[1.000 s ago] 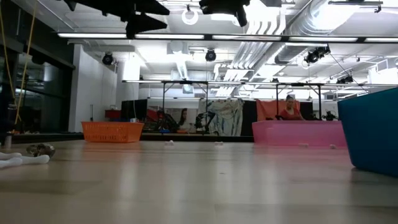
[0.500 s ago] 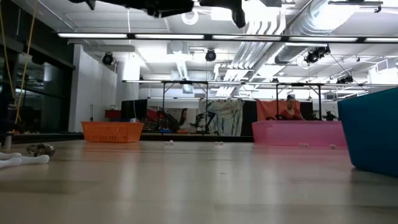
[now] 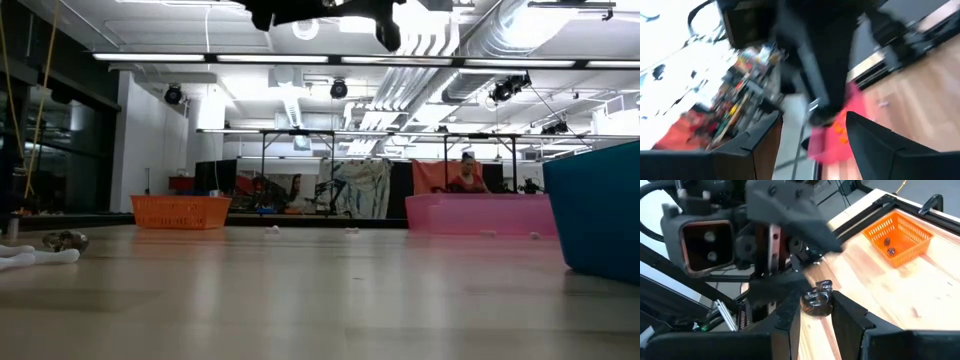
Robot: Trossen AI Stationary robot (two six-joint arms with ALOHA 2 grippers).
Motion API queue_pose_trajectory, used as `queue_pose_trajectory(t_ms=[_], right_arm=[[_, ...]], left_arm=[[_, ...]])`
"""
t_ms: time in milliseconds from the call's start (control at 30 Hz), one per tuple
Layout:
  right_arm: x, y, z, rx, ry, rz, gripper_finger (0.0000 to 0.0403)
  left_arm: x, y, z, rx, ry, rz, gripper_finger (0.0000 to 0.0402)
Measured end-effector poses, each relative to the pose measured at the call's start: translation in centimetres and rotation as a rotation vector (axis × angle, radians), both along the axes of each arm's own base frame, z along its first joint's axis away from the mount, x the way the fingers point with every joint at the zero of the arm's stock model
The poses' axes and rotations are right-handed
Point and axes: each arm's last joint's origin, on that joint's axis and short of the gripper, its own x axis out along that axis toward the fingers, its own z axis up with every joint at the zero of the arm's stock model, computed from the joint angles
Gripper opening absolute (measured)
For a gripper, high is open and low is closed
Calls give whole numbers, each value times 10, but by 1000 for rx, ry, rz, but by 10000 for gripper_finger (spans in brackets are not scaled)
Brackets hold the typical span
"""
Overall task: Sort Halloween decoration
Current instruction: Put the top black skull toy into the orange bin
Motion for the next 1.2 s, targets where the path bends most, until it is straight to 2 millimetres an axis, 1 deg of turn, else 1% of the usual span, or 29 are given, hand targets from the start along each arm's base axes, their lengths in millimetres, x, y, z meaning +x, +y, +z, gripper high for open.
queue_pose_trajectory(t_ms=[133,367,600,833,1100,1200], right_arm=[[0,0,1,30,-15,3,85],[1,4,1,55,-17,39,85],[1,4,1,75,-15,46,85],[1,5,1,77,-11,50,85],[1,5,0,80,-7,52,85],[0,5,0,82,-6,54,85]], left_arm=[[1,-4,-1,0,5,-90,207],[5,-3,1,0,-43,-116,206],[13,-4,-9,6,-18,-117,187],[12,-4,-7,1,-26,-102,146],[12,-4,-7,1,-26,-96,70],[11,-4,-7,2,-26,-92,48]])
